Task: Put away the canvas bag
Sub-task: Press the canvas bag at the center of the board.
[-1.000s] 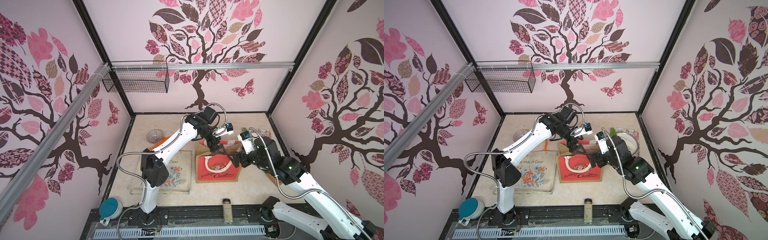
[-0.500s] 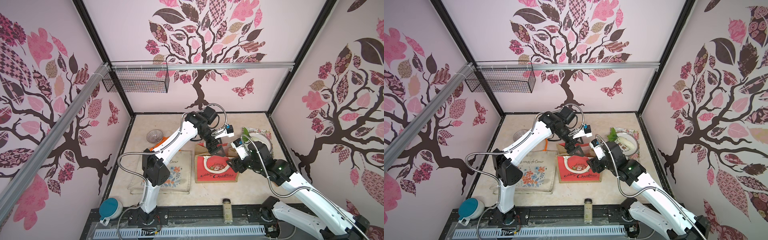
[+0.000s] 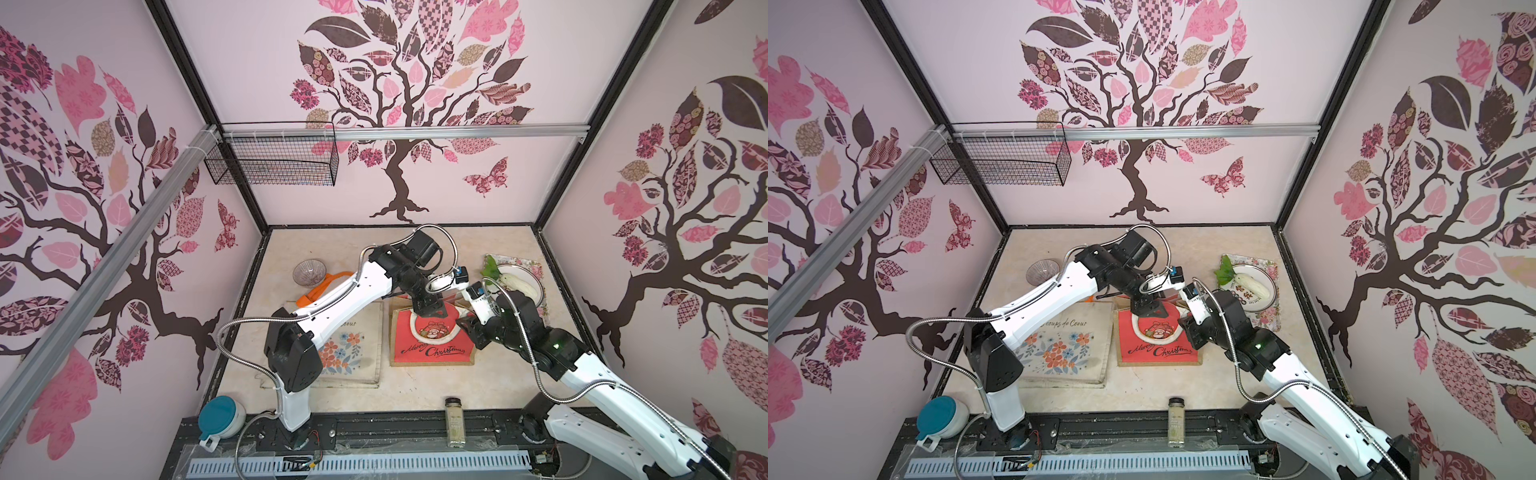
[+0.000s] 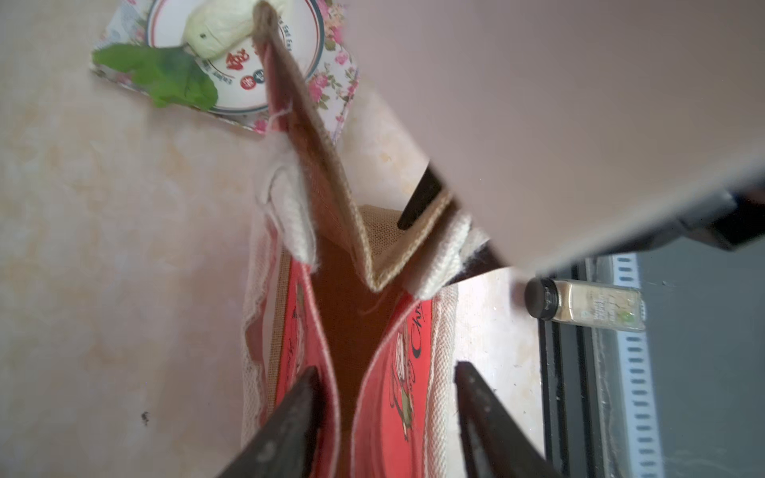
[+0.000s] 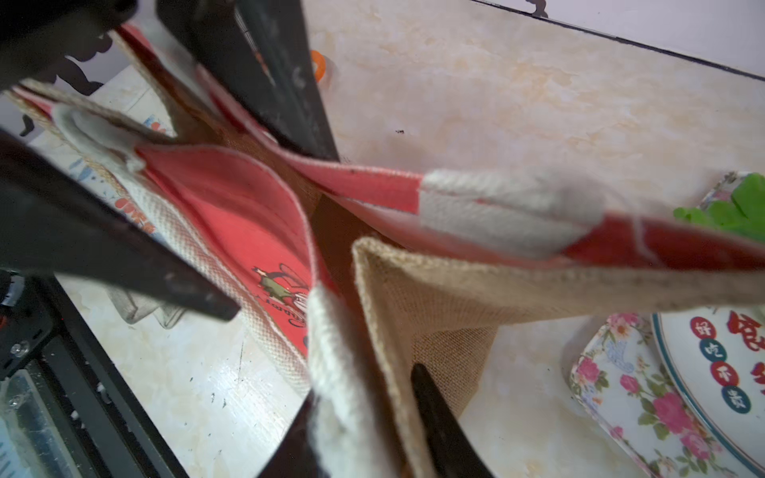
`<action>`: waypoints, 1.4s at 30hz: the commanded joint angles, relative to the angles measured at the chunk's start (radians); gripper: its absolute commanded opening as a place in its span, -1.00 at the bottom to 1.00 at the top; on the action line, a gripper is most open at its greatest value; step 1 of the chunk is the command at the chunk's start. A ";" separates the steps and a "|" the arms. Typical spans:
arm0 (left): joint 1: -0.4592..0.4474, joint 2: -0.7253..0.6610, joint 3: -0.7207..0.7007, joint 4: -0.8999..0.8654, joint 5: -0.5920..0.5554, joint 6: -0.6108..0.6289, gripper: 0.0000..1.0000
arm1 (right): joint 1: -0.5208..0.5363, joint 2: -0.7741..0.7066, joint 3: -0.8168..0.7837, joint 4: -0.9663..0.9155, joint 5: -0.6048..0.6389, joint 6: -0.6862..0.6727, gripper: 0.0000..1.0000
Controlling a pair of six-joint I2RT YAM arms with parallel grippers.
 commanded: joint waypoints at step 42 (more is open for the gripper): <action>0.178 -0.102 -0.074 0.016 0.357 0.074 -1.00 | -0.248 0.053 0.184 0.158 -0.618 -0.119 1.00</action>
